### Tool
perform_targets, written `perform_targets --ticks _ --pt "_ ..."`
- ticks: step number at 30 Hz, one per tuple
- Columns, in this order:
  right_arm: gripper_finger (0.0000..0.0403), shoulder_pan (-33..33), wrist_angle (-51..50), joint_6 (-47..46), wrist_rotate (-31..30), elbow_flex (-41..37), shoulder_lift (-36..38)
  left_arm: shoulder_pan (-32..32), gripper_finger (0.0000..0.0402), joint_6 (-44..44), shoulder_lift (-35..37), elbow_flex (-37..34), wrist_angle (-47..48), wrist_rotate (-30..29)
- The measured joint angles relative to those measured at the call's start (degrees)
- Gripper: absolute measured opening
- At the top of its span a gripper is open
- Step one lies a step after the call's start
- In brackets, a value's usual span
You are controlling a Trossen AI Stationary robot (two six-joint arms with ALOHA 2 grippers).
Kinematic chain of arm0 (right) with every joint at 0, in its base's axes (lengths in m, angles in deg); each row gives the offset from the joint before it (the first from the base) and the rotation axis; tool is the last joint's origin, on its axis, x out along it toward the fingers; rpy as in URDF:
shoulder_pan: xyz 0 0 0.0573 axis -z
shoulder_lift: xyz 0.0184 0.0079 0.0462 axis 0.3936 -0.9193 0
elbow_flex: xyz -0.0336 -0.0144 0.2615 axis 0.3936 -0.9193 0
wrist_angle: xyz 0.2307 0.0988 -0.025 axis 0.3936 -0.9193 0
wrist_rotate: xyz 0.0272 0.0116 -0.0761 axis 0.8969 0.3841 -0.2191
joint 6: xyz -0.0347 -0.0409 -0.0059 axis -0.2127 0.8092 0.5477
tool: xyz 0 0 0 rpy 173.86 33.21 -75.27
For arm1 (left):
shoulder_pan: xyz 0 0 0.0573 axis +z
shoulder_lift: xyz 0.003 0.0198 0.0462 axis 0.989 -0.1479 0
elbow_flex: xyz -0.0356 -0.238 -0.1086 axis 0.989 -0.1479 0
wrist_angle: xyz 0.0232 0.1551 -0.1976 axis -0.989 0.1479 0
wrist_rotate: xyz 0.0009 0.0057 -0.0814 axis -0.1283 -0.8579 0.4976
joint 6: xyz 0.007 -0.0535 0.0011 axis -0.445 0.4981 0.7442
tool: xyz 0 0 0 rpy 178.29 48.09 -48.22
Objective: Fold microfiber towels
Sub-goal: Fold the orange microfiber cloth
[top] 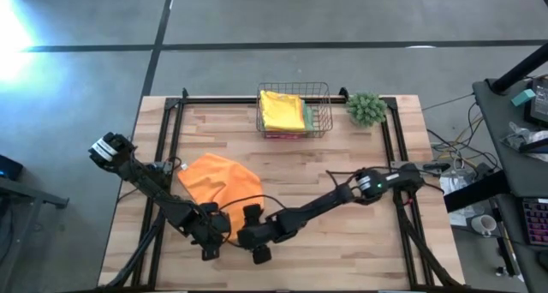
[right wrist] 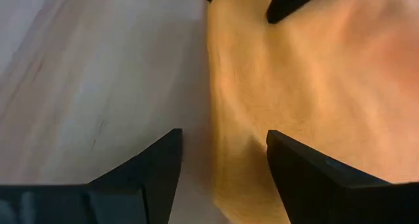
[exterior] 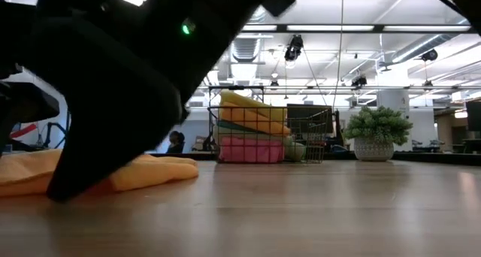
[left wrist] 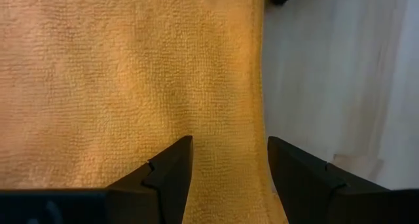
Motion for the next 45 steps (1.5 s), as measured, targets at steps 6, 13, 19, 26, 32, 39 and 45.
perform_targets --ticks 6,13,19,26,32,39,45 --pt "0.0216 -0.2 -13.8 -6.7 -4.1 10.3 -4.5 -0.1 0.0183 0.0 0.1 -1.0 0.4 0.1" --pt "0.0204 -0.1 -22.6 -8.3 -15.3 12.4 -4.8 -0.5 0.0183 0.0 0.3 -2.5 -0.1 -0.2" --pt "0.0183 0.6 -24.4 -11.0 -16.8 11.6 -4.8 -0.9 0.0183 0.0 0.2 -2.4 0.0 -0.1" --pt "0.0151 0.9 -21.4 -10.4 -17.0 12.0 -4.9 -1.0 0.0183 0.0 0.2 -2.4 -0.1 -0.1" --pt "0.0137 0.5 -21.2 -15.8 -13.2 12.0 -4.8 -1.0 0.0183 0.0 0.1 -2.4 -0.5 0.0" --pt "0.0157 -0.6 -21.4 -21.0 -11.0 13.8 -4.8 -1.0 0.0183 0.0 0.1 -2.4 -0.7 0.3" --pt "0.0173 -1.5 -22.8 -21.2 -10.9 17.3 -4.8 -1.0 0.0183 0.0 0.1 -2.4 -0.7 0.4"
